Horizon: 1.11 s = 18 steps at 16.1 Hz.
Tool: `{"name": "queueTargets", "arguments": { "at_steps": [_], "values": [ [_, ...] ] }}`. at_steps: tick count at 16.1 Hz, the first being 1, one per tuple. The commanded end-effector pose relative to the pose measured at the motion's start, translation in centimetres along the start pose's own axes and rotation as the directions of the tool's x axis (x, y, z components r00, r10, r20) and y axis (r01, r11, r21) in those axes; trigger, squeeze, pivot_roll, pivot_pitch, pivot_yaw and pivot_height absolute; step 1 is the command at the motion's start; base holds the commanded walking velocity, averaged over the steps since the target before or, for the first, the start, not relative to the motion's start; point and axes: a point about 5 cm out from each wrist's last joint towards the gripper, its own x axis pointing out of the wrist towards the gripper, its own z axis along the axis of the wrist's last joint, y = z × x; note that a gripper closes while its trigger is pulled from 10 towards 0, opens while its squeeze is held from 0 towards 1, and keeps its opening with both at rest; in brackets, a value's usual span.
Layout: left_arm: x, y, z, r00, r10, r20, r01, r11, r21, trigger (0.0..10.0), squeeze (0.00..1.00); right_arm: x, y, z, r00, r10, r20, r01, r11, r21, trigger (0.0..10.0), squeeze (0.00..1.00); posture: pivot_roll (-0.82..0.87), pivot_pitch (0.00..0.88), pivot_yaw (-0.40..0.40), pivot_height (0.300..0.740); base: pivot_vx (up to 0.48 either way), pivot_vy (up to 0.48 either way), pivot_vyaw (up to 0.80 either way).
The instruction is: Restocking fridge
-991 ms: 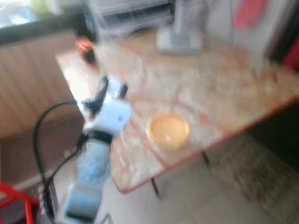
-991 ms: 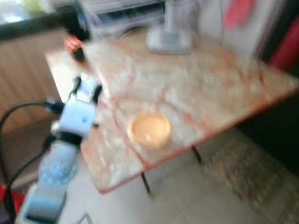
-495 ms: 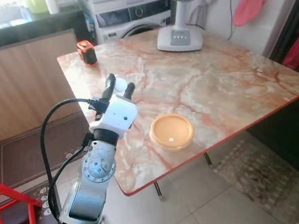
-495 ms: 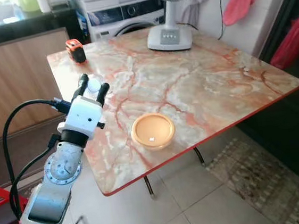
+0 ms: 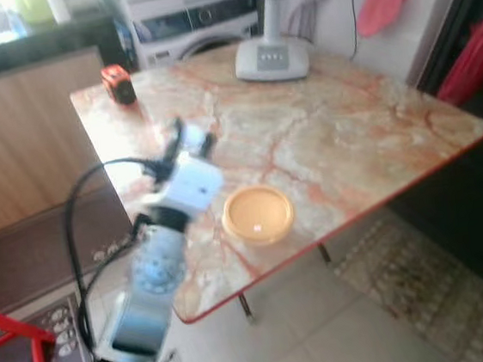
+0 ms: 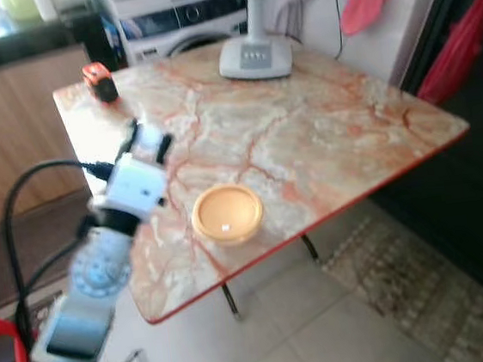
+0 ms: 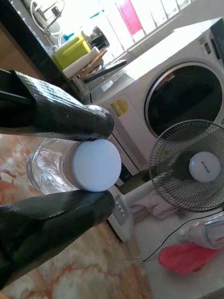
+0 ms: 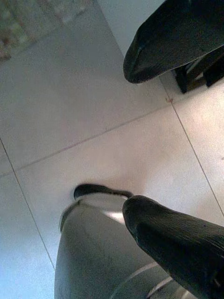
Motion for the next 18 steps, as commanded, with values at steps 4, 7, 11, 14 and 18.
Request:
{"name": "queueTargets", "arguments": {
  "at_steps": [4,7,11,14,18],
  "values": [
    [0.03,0.73,0.17,0.999,0.029,0.017,-0.029,0.999,0.013,10.0,0.00,0.05,0.15,0.13,1.000,0.006,0.002,-0.006,1.000,-0.006,10.0,0.00,-0.02,0.000,-0.018,0.740,0.000,-0.085,-0.40],
    [0.08,0.66,0.25,1.000,0.020,0.024,-0.021,0.999,0.035,10.0,0.00,0.06,0.12,0.15,1.000,0.005,0.002,-0.005,1.000,-0.008,10.0,0.00,-0.01,0.000,-0.020,0.740,0.000,-0.100,-0.80],
    [0.07,0.69,0.18,0.999,0.025,0.021,-0.025,0.999,0.029,10.0,0.00,0.07,0.12,0.19,1.000,0.006,0.002,-0.006,1.000,-0.008,10.0,0.00,-0.01,0.000,-0.020,0.740,0.000,-0.240,-0.80],
    [0.12,0.69,0.22,0.999,0.033,0.022,-0.034,0.999,0.016,10.0,0.00,0.06,0.10,0.19,1.000,0.008,0.001,-0.008,1.000,-0.012,10.0,0.00,-0.02,0.000,-0.022,0.740,0.000,0.000,-0.80],
    [0.10,0.88,0.12,0.999,0.046,0.017,-0.046,0.999,0.002,10.0,0.00,0.05,0.09,0.17,1.000,0.010,0.000,-0.010,1.000,-0.015,10.0,0.00,-0.02,0.000,-0.022,0.740,0.000,0.000,-0.80]
  ]
}}
